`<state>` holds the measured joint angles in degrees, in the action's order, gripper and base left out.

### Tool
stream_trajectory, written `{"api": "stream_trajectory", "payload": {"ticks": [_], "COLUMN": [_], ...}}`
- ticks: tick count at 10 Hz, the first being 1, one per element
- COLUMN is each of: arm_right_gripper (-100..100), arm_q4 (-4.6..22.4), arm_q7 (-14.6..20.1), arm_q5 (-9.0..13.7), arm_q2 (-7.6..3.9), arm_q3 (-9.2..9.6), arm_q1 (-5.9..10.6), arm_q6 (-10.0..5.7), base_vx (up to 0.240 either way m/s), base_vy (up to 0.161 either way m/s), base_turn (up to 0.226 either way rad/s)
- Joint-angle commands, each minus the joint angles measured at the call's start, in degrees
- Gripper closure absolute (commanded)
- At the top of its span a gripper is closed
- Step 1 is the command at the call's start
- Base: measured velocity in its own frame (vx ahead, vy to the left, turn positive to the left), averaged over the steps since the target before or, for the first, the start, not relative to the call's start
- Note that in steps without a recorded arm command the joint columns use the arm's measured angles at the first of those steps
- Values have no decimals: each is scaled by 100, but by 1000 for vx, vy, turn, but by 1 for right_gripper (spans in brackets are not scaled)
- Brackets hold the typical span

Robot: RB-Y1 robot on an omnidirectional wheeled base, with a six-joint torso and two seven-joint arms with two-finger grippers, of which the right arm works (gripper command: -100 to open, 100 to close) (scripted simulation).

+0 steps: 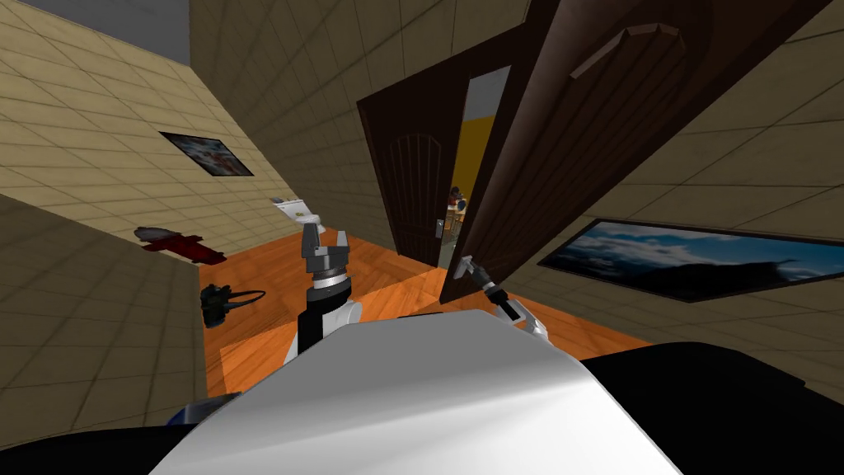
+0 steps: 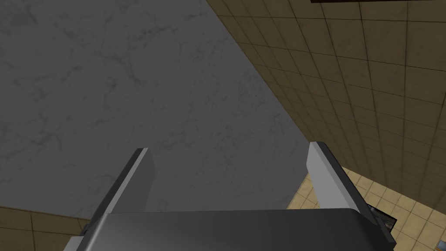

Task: Pull the door open

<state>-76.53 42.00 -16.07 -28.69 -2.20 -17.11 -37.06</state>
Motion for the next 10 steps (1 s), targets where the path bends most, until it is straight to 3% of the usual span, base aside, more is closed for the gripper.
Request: {"api": "stream_trajectory", "payload": {"ticks": [1,5,6,10], "arm_right_gripper": [100,100,100,100], "arm_q4": [61,162,146,306], "arm_q7": [77,231,204,322], "arm_q5": [-20,-49,-43,-87], "arm_q2": [-81,-263,-240,-381], "arm_q3": [37,65,53,60], "arm_q1": [-40,-98,-72,-126], "arm_q6": [-175,-495,-420,-769], "base_vx": [-181,-203,-93,-175], "base_vy": [-111,-108,-51,-102], "base_turn": [127,122,24,142]}}
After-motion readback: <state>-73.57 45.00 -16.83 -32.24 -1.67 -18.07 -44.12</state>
